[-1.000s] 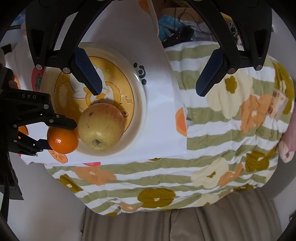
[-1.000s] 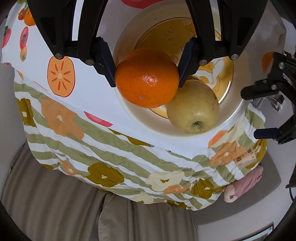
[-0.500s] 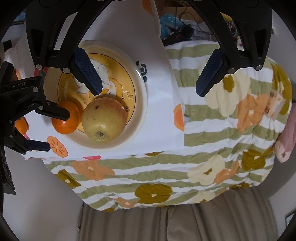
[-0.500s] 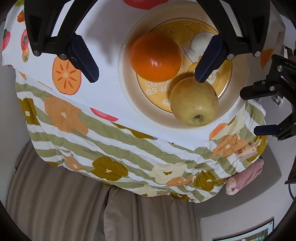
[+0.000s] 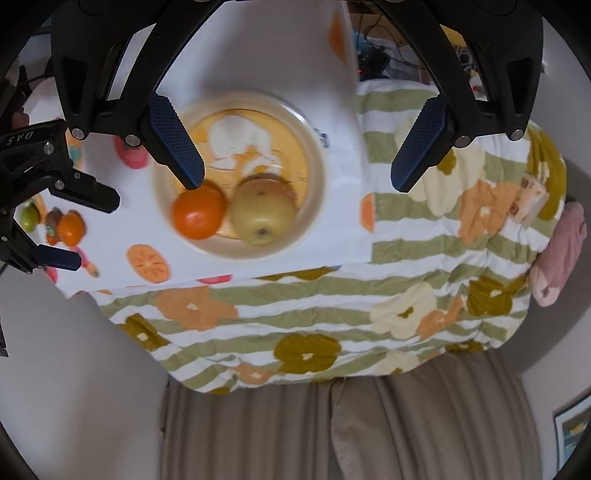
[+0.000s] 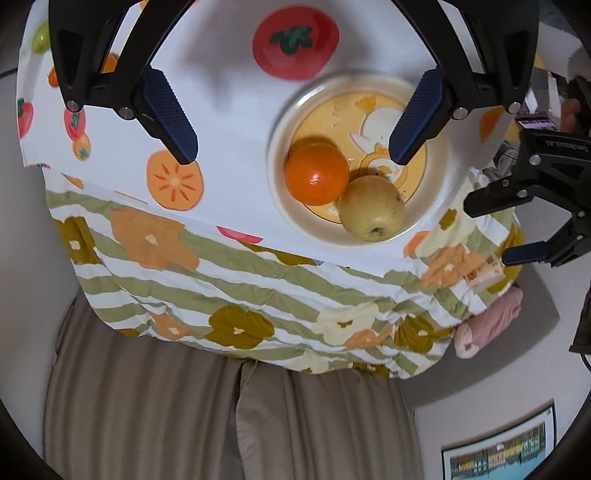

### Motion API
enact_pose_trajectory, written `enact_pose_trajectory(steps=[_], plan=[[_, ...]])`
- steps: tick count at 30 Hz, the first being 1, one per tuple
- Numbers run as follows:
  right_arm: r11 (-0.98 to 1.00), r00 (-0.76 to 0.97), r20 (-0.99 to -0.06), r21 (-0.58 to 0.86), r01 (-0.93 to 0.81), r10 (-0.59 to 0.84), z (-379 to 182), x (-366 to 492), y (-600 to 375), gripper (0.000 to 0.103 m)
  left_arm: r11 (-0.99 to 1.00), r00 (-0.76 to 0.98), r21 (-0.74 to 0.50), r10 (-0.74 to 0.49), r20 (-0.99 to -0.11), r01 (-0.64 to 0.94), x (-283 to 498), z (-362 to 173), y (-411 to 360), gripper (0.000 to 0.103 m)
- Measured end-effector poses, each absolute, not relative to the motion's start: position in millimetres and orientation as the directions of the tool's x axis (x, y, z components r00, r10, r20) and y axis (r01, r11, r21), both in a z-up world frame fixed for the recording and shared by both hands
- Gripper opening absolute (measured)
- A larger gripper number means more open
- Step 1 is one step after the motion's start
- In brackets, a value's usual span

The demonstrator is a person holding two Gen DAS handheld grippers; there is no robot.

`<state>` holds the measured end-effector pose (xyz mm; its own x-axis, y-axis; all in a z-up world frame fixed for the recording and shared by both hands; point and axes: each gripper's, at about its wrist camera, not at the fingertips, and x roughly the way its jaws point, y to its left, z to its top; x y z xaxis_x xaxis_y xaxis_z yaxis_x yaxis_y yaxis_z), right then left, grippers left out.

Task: Organize fruits
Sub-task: 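Open both tools to release the apple and orange on the plate, then grasp a red cherry tomato with the left tool while the right tool grasps another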

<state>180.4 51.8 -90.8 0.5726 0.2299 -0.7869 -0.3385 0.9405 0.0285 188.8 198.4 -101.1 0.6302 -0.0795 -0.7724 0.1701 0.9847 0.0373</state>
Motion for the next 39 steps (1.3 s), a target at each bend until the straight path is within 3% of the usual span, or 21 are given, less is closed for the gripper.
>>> enact_pose_trajectory(steps=[17, 33, 39], plan=[[0.989, 0.615, -0.779, 0.039, -0.143, 0.12, -52.2, 101.5, -89.2, 0.103, 0.965, 0.606, -0.039, -0.195, -0.771, 0.261, 126.2, -84.9, 67.2, 0.103], [0.99, 0.557, -0.821, 0.059, -0.13, 0.122, -110.4, 37.1, -191.0, 0.103, 0.933, 0.496, -0.089, -0.264, -0.827, 0.348, 62.4, -155.2, -51.5, 0.103], [0.984, 0.533, -0.833, 0.072, -0.166, 0.151, -135.8, 28.9, -198.6, 0.099, 0.92, 0.466, -0.076, -0.265, -0.844, 0.385, 51.7, -182.0, -77.5, 0.095]])
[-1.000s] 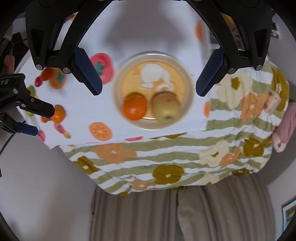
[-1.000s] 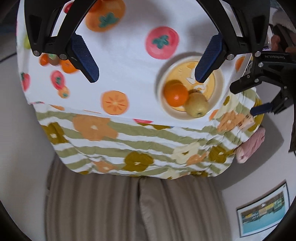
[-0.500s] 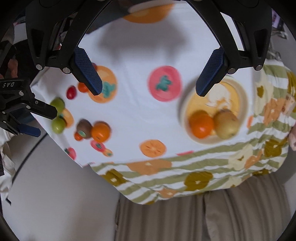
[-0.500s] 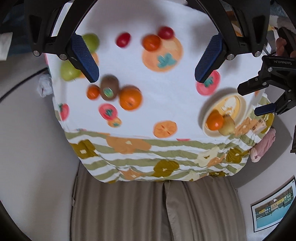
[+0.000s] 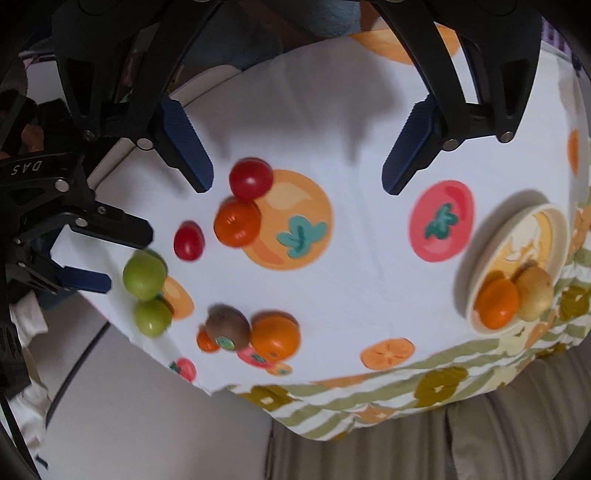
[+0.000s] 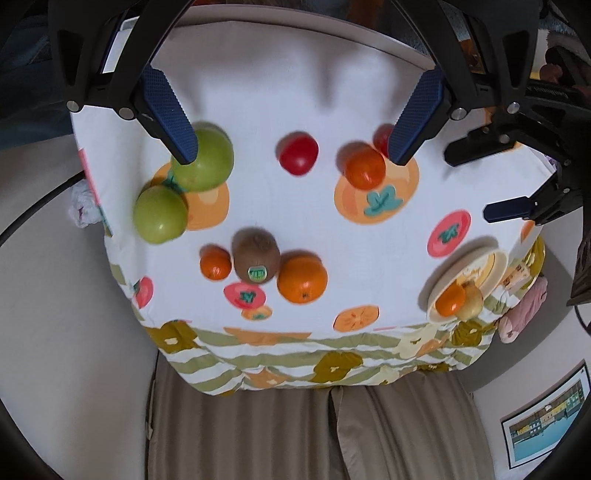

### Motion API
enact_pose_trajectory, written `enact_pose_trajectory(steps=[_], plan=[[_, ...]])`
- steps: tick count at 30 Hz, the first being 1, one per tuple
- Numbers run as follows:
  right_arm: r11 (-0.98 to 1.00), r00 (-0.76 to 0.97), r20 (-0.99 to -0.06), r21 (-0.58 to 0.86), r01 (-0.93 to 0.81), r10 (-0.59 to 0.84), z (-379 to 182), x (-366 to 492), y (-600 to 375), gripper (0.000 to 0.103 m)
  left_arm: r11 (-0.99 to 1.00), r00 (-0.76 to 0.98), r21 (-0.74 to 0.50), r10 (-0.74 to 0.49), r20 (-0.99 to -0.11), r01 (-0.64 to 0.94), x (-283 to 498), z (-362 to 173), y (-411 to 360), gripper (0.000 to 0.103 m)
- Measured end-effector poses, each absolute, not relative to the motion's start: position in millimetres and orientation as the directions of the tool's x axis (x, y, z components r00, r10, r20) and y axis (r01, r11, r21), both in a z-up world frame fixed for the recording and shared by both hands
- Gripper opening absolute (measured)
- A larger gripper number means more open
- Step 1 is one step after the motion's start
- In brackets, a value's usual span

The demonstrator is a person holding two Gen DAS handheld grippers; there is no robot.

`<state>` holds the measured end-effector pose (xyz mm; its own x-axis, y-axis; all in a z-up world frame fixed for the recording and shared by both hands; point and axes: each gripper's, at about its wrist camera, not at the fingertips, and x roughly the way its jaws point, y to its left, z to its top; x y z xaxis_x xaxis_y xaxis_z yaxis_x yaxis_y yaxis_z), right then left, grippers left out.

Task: Organize fruits
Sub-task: 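Grasp a red cherry tomato with the left tool while the right tool grasps another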

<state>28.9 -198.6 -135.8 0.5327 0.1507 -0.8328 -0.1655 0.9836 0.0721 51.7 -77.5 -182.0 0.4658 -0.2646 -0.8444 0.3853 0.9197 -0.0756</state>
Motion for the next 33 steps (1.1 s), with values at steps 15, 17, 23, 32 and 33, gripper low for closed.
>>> enact_pose_trajectory(steps=[15, 17, 23, 32, 33], plan=[[0.967, 0.466, -0.86, 0.107, -0.232, 0.207, -182.3, 31.6, -191.0, 0.077, 0.899, 0.42, -0.037, -0.239, -0.875, 0.436, 48.0, -220.9, -109.6, 0.063], [0.966, 0.458, -0.864, 0.109, -0.235, 0.209, -185.1, 33.8, -190.9, 0.076, 0.898, 0.419, -0.033, -0.236, -0.877, 0.439, 49.0, -222.7, -112.7, 0.06], [0.962, 0.444, -0.87, 0.112, -0.25, 0.216, -188.5, 39.0, -190.2, 0.073, 0.899, 0.421, -0.029, -0.232, -0.877, 0.437, 50.9, -225.4, -116.1, 0.043], [0.962, 0.437, -0.875, 0.102, -0.255, 0.209, -192.7, 48.5, -186.0, 0.06, 0.898, 0.423, -0.028, -0.234, -0.875, 0.439, 51.4, -225.3, -116.8, 0.039], [0.962, 0.436, -0.876, 0.099, -0.254, 0.205, -193.4, 49.8, -184.8, 0.059, 0.898, 0.422, -0.028, -0.234, -0.876, 0.44, 51.4, -225.2, -116.9, 0.039]])
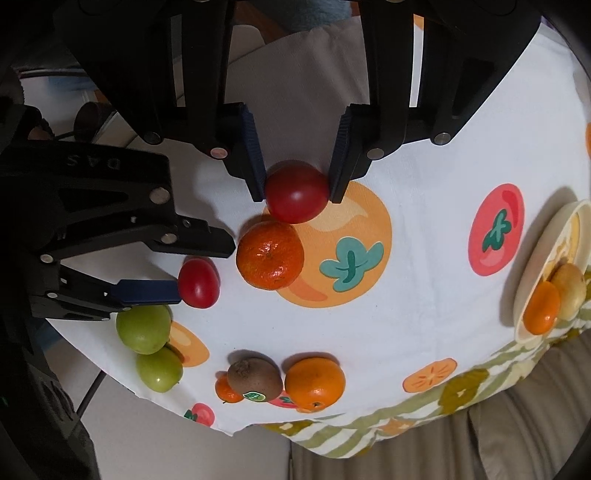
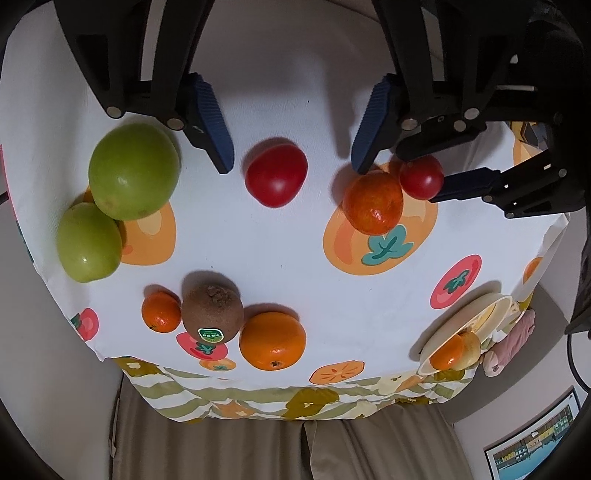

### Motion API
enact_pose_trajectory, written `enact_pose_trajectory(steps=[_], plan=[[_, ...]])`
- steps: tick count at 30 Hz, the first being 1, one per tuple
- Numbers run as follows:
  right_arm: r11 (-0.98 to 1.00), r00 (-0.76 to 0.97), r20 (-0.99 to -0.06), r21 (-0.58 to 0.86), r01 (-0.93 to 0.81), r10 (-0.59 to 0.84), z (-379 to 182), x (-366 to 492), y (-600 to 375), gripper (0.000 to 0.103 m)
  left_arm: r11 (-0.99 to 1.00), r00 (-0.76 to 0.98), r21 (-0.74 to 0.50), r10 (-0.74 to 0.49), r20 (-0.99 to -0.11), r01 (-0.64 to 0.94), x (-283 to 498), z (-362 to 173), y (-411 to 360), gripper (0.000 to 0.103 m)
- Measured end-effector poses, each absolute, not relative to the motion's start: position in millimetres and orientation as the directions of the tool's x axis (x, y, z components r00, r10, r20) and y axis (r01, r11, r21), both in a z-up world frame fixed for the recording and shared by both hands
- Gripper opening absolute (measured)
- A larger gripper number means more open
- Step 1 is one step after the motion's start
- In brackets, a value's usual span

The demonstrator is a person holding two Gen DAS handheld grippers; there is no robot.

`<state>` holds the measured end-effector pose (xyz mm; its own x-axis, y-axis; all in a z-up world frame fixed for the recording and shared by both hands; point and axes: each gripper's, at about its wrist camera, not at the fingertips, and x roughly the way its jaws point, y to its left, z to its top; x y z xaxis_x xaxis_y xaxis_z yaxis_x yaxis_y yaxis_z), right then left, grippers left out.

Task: Organize fruits
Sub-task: 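Grasp a red cherry tomato with the left tool while the right tool grasps another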

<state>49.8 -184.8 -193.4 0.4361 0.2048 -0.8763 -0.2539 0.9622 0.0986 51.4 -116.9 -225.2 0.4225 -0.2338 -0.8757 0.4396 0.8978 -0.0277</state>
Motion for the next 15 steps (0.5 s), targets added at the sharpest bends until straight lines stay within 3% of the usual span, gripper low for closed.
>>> enact_pose_trajectory(steps=[8, 15], plan=[[0.967, 0.448, -0.879, 0.049, -0.251, 0.161, -195.5, 53.8, -184.8, 0.033, 0.902, 0.425, -0.02, -0.223, -0.878, 0.431, 54.1, -225.0, -113.3, 0.039], [0.97, 0.459, -0.874, 0.053, -0.239, 0.161, -191.8, 54.5, -187.4, 0.032, 0.912, 0.435, -0.011, -0.206, -0.877, 0.41, 59.5, -221.6, -104.1, 0.039]])
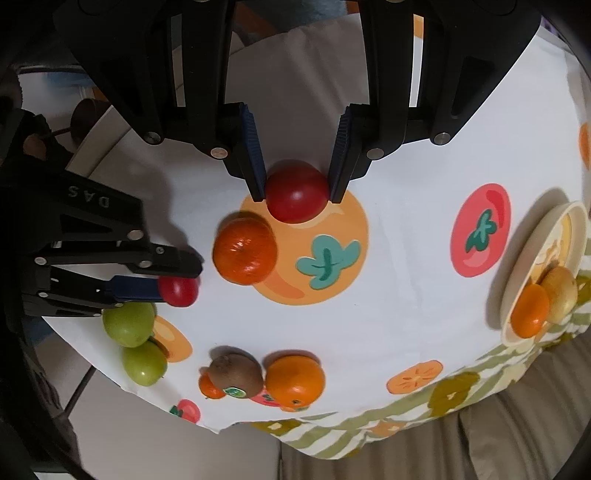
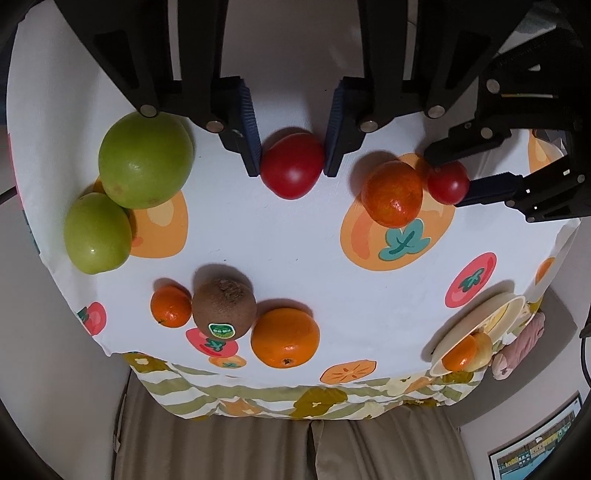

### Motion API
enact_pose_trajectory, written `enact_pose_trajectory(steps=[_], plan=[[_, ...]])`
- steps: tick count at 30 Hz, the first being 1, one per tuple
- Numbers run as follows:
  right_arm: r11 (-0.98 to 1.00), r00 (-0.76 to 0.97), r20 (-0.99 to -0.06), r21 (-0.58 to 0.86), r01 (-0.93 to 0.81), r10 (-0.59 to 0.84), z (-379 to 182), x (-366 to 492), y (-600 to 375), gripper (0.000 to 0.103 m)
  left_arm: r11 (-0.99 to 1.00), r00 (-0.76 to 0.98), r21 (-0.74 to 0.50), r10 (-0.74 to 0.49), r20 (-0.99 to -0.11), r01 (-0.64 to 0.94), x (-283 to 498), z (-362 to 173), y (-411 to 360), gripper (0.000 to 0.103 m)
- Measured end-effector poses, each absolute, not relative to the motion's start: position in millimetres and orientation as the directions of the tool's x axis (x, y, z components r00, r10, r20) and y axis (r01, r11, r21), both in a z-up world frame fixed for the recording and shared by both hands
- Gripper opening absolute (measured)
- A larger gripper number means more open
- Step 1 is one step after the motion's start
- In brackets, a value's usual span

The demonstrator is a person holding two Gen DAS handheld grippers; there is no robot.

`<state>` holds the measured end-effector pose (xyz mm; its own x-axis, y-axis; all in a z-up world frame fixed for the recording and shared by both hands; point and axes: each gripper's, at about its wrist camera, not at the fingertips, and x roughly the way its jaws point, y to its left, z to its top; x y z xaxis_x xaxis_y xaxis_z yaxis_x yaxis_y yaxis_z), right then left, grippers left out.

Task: Organize fruits
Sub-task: 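Grasp a red cherry tomato with the left tool while the right tool grasps another, then carry both cherry tomatoes to the duck plate beside the apple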

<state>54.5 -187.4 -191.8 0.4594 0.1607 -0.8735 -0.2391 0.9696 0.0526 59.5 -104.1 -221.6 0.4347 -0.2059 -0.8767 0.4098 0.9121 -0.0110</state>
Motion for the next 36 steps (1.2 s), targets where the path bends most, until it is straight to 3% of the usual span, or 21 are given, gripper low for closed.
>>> enact_pose_trajectory(steps=[19, 36], plan=[[0.954, 0.523, -0.831, 0.028, -0.299, 0.189, -127.5, 74.1, -152.4, 0.031, 0.948, 0.553, 0.009, -0.178, -0.814, 0.318, 82.4, -162.2, -53.1, 0.039], [0.905, 0.537, -0.786, 0.067, -0.421, 0.308, -77.4, 113.6, -32.1, 0.031, 0.984, 0.629, 0.046, -0.072, -0.774, 0.169, 111.6, -114.1, 78.7, 0.039]])
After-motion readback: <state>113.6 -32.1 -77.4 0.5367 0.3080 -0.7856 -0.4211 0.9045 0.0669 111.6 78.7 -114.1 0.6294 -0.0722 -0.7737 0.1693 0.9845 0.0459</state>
